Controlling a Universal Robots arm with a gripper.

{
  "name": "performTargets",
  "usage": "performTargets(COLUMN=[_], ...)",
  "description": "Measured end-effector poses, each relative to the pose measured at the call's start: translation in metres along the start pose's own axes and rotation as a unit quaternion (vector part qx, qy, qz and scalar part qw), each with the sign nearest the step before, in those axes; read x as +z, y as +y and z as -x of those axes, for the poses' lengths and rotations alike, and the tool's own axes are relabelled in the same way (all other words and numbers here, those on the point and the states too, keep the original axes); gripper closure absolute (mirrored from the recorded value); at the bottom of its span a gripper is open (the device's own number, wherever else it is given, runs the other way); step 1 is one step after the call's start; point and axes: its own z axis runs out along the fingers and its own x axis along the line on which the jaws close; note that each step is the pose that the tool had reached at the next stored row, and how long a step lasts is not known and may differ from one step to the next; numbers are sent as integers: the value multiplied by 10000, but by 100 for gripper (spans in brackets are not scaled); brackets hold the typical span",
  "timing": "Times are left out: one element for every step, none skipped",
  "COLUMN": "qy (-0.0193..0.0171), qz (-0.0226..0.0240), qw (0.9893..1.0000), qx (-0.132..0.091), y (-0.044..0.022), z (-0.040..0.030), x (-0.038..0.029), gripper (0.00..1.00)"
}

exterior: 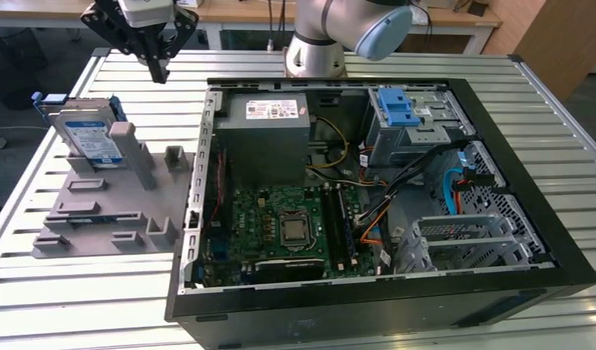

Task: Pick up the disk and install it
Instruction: 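Reach for the disk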

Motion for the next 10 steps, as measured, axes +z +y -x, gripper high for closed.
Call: performTargets(qy=[4,9,13,18,22,27,32,37,41,46], qz=[0,-1,-1,-1,-2,-2,-2,-3,-3,-4], qw=[10000,10000,10000,10000,10000,10000,10000,10000,10000,10000], qx=[0,0,1,1,1,1,1,2,2,2], y=[2,4,6,7,9,11,13,15,17,19], z=[-6,-12,-18,-24,-30,-36,-42,-48,-53,-59], x=[1,2,3,4,5,6,7,8,9,10], gripper=[89,89,89,89,89,89,89,89,89,89])
